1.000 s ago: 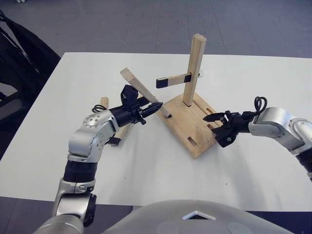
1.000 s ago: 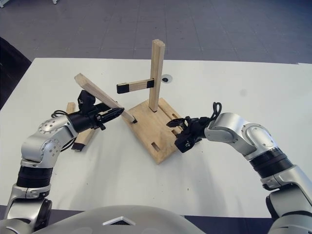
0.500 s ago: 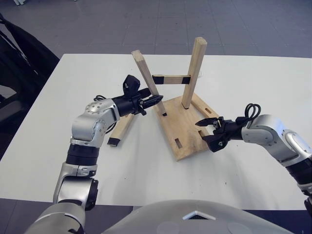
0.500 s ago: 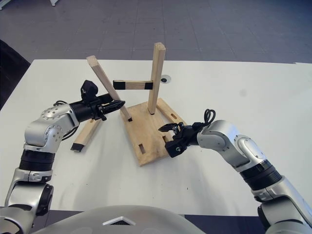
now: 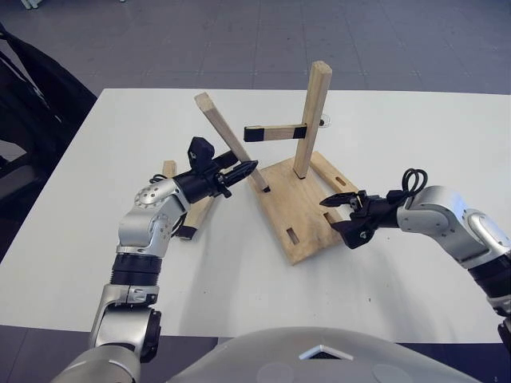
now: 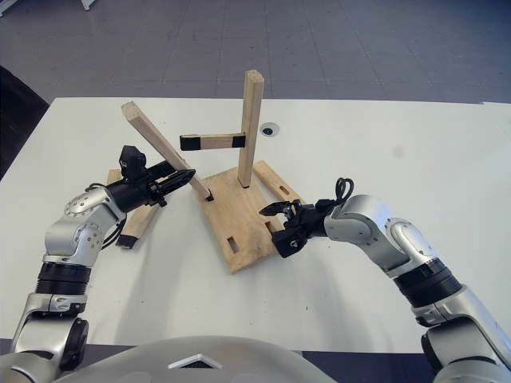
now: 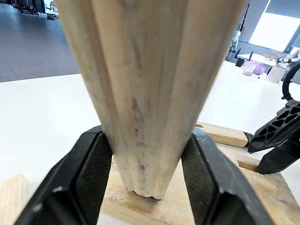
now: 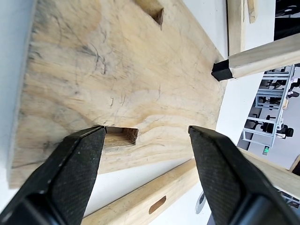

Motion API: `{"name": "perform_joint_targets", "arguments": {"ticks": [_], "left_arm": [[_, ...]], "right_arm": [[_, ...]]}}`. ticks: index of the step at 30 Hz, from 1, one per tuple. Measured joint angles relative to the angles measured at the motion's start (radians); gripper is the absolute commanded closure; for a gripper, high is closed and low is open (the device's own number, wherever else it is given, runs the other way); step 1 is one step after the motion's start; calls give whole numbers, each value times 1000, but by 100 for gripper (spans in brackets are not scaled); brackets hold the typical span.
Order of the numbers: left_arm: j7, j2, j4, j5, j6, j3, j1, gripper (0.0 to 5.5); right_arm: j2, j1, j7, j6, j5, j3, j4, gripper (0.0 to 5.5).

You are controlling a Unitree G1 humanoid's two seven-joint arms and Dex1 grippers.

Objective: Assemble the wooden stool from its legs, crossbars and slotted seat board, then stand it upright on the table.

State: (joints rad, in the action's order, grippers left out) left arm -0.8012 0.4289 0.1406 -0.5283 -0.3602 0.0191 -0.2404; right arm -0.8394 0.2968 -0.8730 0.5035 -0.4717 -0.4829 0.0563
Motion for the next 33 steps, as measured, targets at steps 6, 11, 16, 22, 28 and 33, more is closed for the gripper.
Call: {"name": "perform_joint_targets", "arguments": {"ticks": [6, 11, 16, 22, 28, 33], "left_arm": [[-2, -2, 43, -41, -55, -17, -31, 340], [-6, 2, 51, -41, -76, -12, -49, 340], [5, 15, 44, -18, -97, 18, -79, 340], [8, 36, 49, -5, -122, 54, -111, 340], [4, 75, 40, 4, -126, 101, -129, 340], [11, 77, 39, 4, -115, 111, -127, 340]], "right_arm": [[-4, 8, 26, 37, -20, 1, -26, 224], [-5, 8, 30, 42, -25, 1, -28, 224], [-9, 8, 30, 44, -25, 1, -28, 224], [-12, 5, 38, 47, -26, 1, -28, 224], [-17, 1, 56, 62, -27, 1, -31, 224], [-21, 1, 82, 81, -22, 6, -50, 224]]}}
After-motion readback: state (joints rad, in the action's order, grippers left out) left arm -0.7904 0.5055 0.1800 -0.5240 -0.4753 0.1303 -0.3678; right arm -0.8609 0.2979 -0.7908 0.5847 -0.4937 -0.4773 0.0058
